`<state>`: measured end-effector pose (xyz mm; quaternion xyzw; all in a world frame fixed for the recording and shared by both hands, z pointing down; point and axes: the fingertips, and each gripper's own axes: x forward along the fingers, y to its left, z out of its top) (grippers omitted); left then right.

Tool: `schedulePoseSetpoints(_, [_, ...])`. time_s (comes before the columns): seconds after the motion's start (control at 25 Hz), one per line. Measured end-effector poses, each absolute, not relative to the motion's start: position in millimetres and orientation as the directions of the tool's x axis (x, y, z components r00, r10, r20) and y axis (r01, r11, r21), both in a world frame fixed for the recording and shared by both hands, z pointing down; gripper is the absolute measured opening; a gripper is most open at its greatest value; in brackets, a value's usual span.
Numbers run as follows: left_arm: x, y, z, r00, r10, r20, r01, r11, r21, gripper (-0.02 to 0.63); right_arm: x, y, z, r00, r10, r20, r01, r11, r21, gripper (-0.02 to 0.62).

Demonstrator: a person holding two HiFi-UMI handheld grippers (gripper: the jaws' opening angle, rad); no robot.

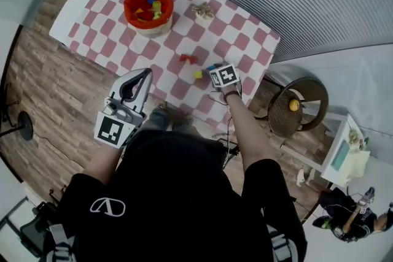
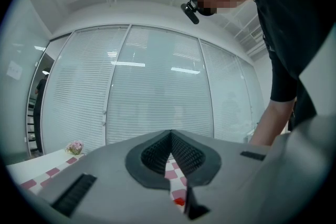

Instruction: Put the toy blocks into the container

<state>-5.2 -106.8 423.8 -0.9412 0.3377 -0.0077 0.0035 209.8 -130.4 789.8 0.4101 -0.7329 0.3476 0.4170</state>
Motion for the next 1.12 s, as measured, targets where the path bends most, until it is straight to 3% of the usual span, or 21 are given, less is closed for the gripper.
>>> schedulePoseSetpoints(0.32, [-9, -103, 427, 0.774, -0.633, 0.032, -0.633, -0.774, -0.015, 0.006, 211, -129, 789, -0.341, -0.285, 0.896, -0.893, 0.396, -0.214, 0.144])
schedulePoseSetpoints(0.6, [-11, -107, 426, 0.774, -0.632, 0.034, -0.632, -0.775, -0.015, 0.006, 211, -145, 753, -0.350, -0.424, 0.835, -0.900, 0.401, -0.173, 0.143])
schedulePoseSetpoints(0.84, [-10, -113, 420, 0.774, -0.633, 0.013, -0.633, -0.774, -0.016, 0.006, 199, -168, 654, -0.380, -0.667, 0.641, -0.903, 0.418, -0.100, 0.143])
schedulePoseSetpoints(1.12, [-11, -124, 402, 0.770, -0.638, -0.030, -0.638, -0.769, -0.043, 0.006, 173, -172, 534, -0.427, -0.812, 0.397, -0.891, 0.453, -0.032, 0.143])
